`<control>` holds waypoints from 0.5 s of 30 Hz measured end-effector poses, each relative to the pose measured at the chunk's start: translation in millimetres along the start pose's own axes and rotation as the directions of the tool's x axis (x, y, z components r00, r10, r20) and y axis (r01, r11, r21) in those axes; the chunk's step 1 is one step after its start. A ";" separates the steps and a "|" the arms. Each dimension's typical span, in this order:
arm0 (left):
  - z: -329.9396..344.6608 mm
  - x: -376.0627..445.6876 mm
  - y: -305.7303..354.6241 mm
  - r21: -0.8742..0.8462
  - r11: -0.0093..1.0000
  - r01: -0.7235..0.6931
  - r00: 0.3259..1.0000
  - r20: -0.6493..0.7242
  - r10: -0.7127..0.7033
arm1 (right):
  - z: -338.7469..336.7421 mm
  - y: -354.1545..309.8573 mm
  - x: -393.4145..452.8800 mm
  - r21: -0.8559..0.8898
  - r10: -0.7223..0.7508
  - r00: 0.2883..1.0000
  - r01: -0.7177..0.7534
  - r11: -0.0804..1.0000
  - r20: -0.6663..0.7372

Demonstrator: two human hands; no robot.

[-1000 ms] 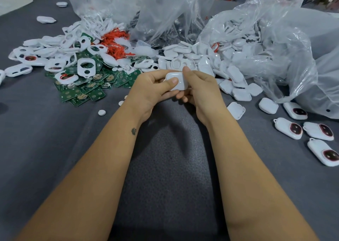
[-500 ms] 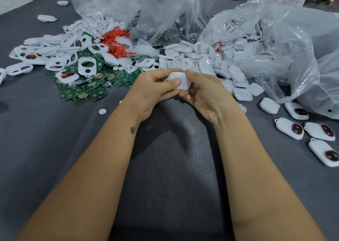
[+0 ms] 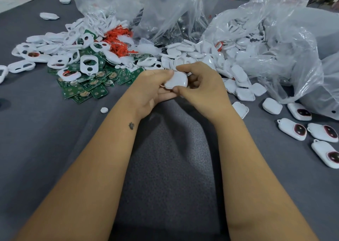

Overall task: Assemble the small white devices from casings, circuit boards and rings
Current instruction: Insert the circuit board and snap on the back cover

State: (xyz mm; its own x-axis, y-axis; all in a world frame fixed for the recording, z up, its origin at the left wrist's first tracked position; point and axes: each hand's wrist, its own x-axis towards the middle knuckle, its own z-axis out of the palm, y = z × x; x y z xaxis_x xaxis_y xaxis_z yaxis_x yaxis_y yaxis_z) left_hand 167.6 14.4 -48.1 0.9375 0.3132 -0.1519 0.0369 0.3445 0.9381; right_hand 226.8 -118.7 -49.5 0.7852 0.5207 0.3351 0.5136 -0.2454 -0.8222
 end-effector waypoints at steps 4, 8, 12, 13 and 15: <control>-2.2 -0.3 2.7 -0.064 0.997 0.048 0.999 0.003 -0.048 | -4.2 1.3 1.1 -0.140 -0.088 0.996 0.084 0.987 -0.025; -3.7 -1.2 2.4 -0.007 1.000 0.025 1.000 0.017 -0.025 | -3.9 0.7 2.3 -0.244 -0.153 0.987 0.139 0.960 -0.041; -2.7 -0.7 2.6 -0.007 1.000 0.031 0.999 -0.014 -0.031 | -3.4 -0.8 1.5 -0.282 -0.194 0.981 0.178 0.943 -0.029; -2.4 -0.6 2.7 -0.008 0.999 0.035 0.999 -0.013 -0.035 | -3.7 -1.2 1.4 -0.286 -0.195 0.980 0.178 0.942 -0.030; -2.2 -0.6 3.1 -0.001 0.999 0.043 0.999 -0.011 -0.043 | -4.0 -1.8 1.7 -0.295 -0.191 0.981 0.176 0.939 -0.022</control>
State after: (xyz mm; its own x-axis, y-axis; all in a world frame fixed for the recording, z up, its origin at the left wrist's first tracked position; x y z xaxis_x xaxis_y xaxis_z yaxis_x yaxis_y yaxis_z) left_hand 166.4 17.2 -45.8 0.9310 0.3080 -0.1958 0.0770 0.3587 0.9303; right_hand 228.6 -120.6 -45.6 0.6801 0.5398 0.4961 0.7227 -0.3798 -0.5774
